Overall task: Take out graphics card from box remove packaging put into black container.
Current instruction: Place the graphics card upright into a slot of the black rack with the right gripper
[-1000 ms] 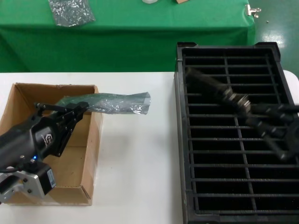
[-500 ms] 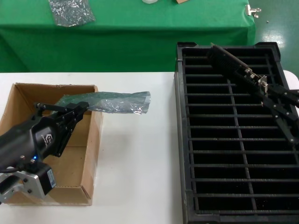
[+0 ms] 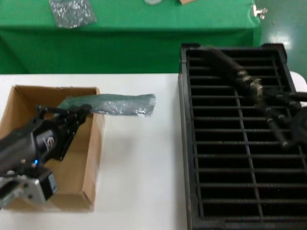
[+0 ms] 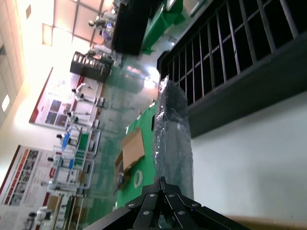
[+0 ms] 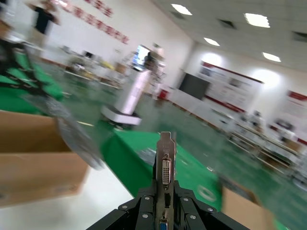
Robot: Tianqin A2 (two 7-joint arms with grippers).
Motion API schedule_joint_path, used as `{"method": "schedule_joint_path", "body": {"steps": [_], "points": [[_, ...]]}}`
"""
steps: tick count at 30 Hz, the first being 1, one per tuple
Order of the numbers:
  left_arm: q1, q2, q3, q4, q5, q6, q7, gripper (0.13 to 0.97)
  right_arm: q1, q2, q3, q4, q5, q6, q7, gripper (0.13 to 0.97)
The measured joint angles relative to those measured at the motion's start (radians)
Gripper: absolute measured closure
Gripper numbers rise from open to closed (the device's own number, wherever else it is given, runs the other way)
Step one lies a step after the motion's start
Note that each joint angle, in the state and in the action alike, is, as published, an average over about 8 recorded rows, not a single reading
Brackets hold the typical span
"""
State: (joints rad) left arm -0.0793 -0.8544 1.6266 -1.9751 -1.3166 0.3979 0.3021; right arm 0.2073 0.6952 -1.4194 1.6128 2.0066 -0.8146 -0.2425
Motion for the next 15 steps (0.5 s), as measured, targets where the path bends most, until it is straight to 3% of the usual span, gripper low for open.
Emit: {"method": "schedule_joint_path", "body": {"steps": [9,15], "points": [[0.0,0.0,0.0,0.0,0.0,0.0,0.0,0.958,0.158,0.03,-0.221,0.042,-0.277,0.029,0.163,0.907],[0.0,0.0,0.0,0.0,0.0,0.0,0.0,0.958,0.279,0.103,-0.331,0.114,-0.496,-0.101,0.348,0.907]]}}
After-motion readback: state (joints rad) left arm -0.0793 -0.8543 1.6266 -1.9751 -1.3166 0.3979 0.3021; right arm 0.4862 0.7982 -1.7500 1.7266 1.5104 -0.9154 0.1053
